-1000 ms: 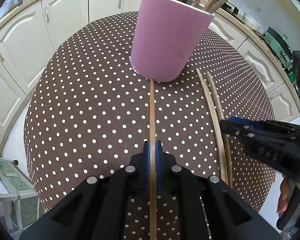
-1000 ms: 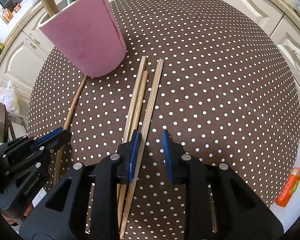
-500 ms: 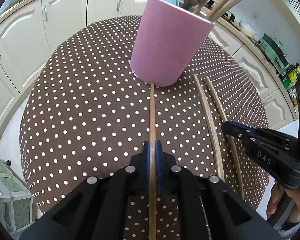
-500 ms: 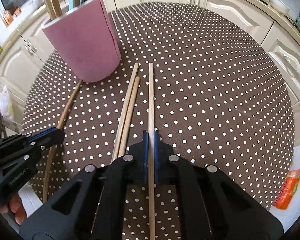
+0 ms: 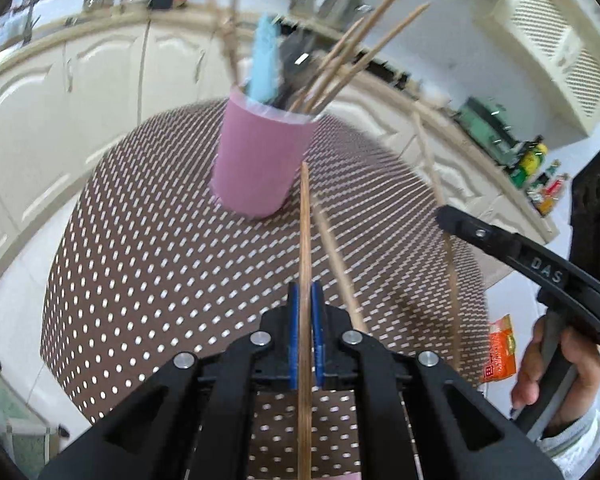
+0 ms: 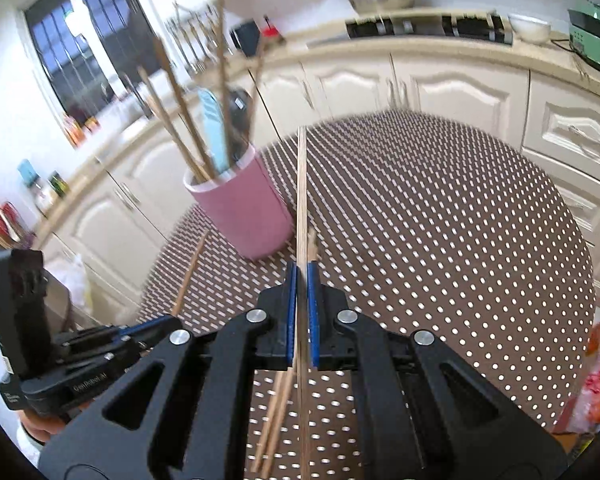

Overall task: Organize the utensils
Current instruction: 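Lift both chopsticks and carry them over the pink holder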

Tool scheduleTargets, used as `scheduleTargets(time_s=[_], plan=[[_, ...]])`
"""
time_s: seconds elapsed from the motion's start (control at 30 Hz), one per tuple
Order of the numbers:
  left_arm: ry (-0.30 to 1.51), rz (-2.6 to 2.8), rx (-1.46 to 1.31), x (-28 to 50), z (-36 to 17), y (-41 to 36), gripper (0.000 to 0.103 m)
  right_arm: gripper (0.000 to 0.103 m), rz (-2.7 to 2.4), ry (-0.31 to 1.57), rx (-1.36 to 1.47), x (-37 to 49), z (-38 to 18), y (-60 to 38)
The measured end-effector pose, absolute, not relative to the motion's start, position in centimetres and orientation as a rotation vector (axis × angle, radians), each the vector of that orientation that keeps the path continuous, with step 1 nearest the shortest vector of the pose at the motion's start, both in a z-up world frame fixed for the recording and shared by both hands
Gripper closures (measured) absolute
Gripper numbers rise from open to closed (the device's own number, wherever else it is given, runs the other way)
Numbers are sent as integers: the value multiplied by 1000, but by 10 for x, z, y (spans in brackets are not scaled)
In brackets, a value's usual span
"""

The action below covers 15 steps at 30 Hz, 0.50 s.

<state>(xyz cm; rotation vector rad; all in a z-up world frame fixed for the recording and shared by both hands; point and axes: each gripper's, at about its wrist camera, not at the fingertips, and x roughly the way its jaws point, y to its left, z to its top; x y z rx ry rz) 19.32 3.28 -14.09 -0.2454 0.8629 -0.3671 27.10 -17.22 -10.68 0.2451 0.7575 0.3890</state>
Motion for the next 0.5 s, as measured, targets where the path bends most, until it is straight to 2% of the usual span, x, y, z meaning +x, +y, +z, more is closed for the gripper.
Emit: scheduleTargets(time_s=[0.5], plan=[[356,-404,-216,155,-58,38,97,97,467,296,340,197,-33,-189]])
